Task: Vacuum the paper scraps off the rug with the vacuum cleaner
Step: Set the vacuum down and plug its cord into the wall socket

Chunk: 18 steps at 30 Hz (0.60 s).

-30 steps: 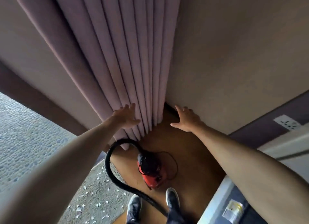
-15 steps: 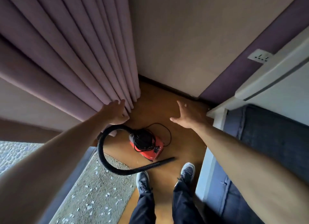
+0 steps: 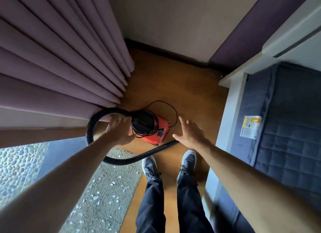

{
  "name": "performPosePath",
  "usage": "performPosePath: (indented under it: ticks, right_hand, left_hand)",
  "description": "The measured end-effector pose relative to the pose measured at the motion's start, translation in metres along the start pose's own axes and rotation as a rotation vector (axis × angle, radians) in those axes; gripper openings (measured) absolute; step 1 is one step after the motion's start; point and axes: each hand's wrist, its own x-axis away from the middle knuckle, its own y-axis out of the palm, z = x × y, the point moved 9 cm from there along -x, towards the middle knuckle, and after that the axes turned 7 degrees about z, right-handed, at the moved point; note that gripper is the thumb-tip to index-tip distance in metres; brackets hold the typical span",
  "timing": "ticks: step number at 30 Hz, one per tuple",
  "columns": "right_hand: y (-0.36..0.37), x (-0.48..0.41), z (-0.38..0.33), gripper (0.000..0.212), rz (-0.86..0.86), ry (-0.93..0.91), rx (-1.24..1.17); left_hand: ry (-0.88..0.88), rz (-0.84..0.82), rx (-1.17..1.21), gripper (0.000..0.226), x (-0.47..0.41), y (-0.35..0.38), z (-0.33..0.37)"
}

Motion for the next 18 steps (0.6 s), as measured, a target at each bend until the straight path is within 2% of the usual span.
performPosePath:
  ticks: [3, 9, 15, 18]
  right_hand:
    - [0.050, -0.010, 0.006, 0.087, -0.041, 0.010, -0.023]
    - [0.142, -0.028, 0.016, 0.086, -0.145, 0.045, -0.072]
    - [0.217, -0.046, 0.018, 0.085, -0.208, 0.086, -0.149]
    - [0.241, -0.056, 0.013, 0.083, -0.228, 0.107, -0.202]
  left_hand:
    - [-0.020, -0.035, 0.009, 0.090, -0.015, 0.041, -0.007]
    - [-0.014, -0.057, 0.001, 0.078, -0.044, 0.109, -0.016]
    - [-0.002, -0.128, -0.014, 0.079, -0.062, 0.171, -0.027]
    - [-0.013, -0.132, -0.003, 0.090, -0.075, 0.186, -0.035]
